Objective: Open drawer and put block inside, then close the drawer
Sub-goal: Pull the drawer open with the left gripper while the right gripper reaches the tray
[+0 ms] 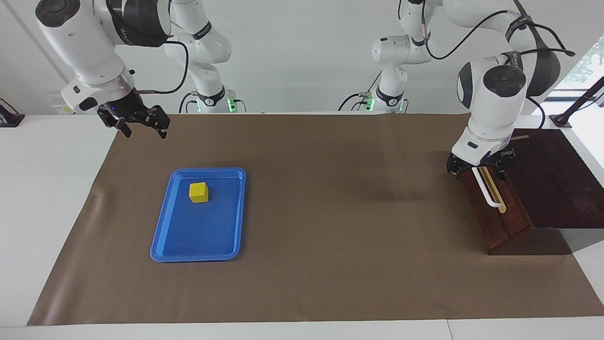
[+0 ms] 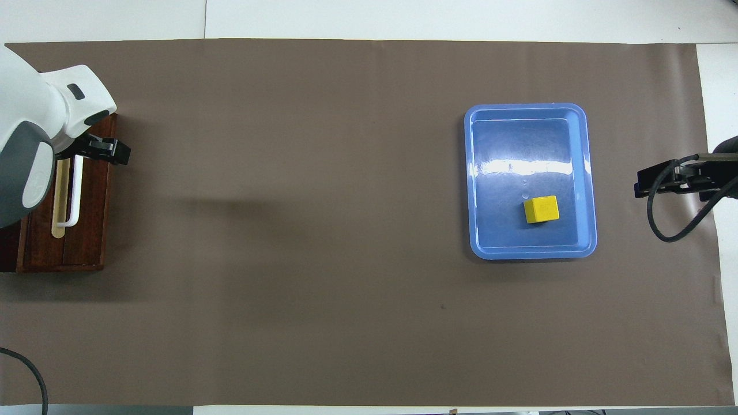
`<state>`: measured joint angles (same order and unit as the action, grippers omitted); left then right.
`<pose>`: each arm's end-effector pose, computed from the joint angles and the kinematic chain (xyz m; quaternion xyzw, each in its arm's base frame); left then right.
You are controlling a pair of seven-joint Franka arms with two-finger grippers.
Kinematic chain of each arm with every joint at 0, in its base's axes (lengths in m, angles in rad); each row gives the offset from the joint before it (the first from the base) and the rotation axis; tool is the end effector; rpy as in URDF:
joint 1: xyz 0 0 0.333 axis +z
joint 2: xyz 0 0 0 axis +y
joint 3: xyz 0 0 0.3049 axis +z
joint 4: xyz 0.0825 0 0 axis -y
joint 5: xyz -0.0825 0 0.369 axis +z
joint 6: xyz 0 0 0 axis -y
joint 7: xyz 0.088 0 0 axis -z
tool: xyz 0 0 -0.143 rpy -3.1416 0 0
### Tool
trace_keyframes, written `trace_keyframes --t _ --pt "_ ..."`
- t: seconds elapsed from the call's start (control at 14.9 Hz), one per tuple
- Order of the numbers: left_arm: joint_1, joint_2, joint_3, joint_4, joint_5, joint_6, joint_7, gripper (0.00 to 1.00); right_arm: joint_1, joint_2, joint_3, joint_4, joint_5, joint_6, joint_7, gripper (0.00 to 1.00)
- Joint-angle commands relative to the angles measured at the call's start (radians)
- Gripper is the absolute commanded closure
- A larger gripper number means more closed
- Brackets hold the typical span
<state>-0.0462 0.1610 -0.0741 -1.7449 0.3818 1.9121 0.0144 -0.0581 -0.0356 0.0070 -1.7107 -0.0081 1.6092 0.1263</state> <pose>0.5978 -0.0309 0.4418 -0.9765 0.1284 -0.0127 0.1727 0.5248 -0.0279 0.5358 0.9955 -0.0883 -0.0328 0.0054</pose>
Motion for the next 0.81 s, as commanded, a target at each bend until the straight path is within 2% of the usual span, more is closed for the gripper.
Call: trace_keyframes --t 0.0,0.13,0.27,0.4,0.6,0.74 --pt "0.003 -0.015 0.013 -0.103 0.042 0.125 -0.005 0.00 -0.014 0.009 0.007 -0.017 0.052 0.028 0.244 0.00" --pt "0.041 -0.024 0.013 -0.154 0.066 0.197 -0.004 0.00 -0.032 0.029 0.007 -0.018 0.089 0.061 0.404 0.00" --pt "0.043 -0.023 0.013 -0.166 0.068 0.209 -0.007 0.00 -0.054 0.060 0.005 -0.014 0.135 0.080 0.519 0.00" --pt "0.045 -0.023 0.013 -0.183 0.068 0.211 -0.013 0.00 -0.066 0.097 0.007 -0.007 0.174 0.096 0.713 0.00" --pt "0.054 -0.028 0.013 -0.231 0.069 0.251 -0.077 0.00 -0.092 0.129 0.005 -0.007 0.325 0.139 1.002 0.00" --pt "0.055 -0.026 0.013 -0.234 0.069 0.251 -0.083 0.00 -0.124 0.164 0.005 -0.010 0.422 0.146 1.082 0.00"
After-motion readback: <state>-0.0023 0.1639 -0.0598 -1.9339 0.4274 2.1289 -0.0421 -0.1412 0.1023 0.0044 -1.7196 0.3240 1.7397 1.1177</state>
